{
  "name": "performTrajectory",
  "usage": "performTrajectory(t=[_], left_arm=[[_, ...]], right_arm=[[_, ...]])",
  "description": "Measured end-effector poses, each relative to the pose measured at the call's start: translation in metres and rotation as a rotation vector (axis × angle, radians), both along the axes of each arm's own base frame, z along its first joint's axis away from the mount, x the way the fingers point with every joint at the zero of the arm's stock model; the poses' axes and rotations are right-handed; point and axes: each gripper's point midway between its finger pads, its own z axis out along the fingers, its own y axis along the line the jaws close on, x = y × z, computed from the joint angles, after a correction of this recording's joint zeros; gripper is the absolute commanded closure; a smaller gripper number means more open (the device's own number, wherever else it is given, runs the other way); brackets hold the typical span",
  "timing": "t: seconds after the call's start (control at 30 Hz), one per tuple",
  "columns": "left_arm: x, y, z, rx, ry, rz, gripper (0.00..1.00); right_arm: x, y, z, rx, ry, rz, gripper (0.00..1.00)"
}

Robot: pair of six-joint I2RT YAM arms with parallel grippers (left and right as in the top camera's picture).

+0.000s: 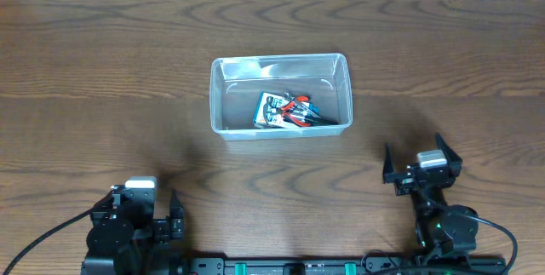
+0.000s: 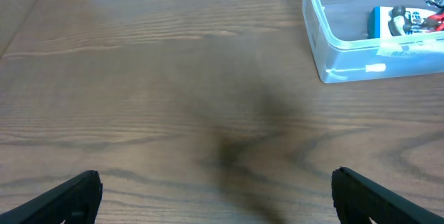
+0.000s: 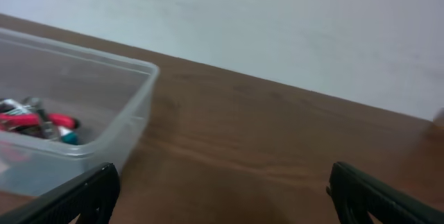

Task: Pack container

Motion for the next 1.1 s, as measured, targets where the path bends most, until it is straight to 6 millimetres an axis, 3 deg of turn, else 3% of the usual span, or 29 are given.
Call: performTrajectory(t=[0.2,1.1], left_arm=[[0.0,0.0,0.0,0.0,0.0,0.0,0.02],[0.0,0.0,0.0,0.0,0.0,0.0,0.02]], right_arm=[[0.0009,-0.0113,0.0001,0.054,0.004,-0.051,0.01],[0.0009,-0.0117,0.0002,0.084,0.006,-0.055,0.01]])
